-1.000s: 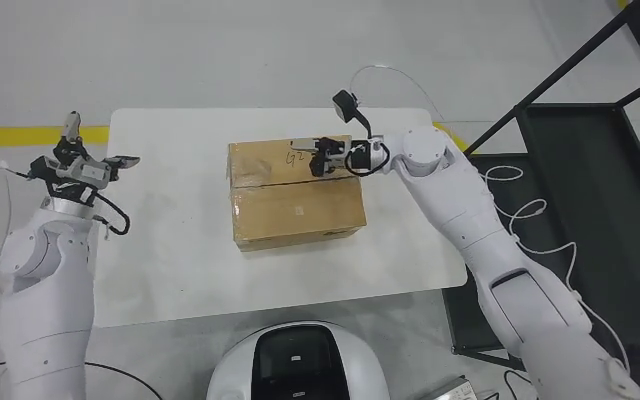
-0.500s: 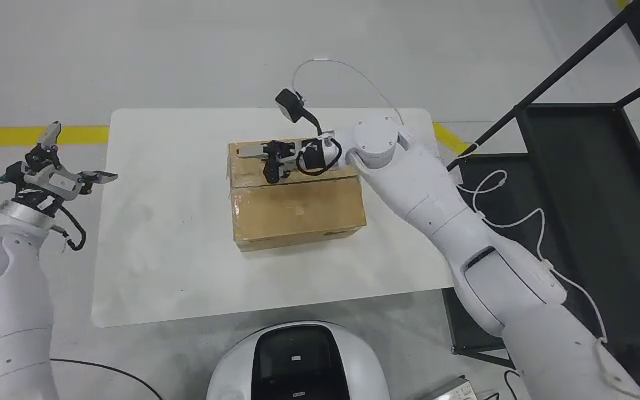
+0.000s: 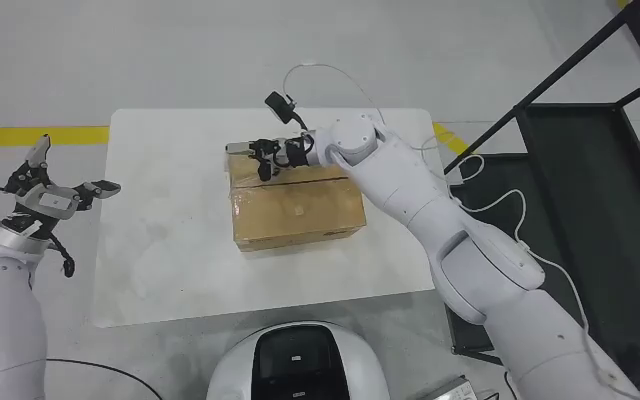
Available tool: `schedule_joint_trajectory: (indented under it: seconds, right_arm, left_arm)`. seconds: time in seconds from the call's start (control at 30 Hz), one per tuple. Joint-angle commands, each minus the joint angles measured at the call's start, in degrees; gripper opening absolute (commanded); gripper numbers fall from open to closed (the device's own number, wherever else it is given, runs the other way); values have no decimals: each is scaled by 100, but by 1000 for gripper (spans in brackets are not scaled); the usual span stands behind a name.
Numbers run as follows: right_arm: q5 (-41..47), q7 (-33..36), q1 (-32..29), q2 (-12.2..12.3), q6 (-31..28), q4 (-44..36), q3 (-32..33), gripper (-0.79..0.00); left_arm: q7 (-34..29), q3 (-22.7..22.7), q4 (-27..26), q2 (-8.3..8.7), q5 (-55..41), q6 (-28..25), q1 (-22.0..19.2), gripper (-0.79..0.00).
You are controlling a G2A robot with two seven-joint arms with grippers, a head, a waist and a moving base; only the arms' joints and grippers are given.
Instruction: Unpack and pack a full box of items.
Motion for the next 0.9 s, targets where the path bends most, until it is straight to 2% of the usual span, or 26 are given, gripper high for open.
schedule_joint_trajectory:
  seconds: [0.0,0.17,0.33,0.47,0.67,0.87]
  right_arm:
    - [-65,-1,27,-23,28,127,-5,0]
    - [-226,-31,25,16,159,368,91,0]
    - [-382,-89,-106,174,80,289,310,0]
    - [-488,-104,-308,376,-23,-74,590,0]
    - [-647,-125,-767,723,-136,-1024,1148,0]
    - [-965,-272,-996,831,-282,-1602,1324,0]
  left_arm:
    - [-1,2,4,0,5,0,-3,0]
    - [-1,2,4,0,5,0,-3,0]
    - [-1,2,4,0,5,0,-3,0]
    - [-1,2,4,0,5,0,-3,0]
    - [-1,2,4,0,5,0,-3,0]
    - [-1,2,4,0,5,0,-3,0]
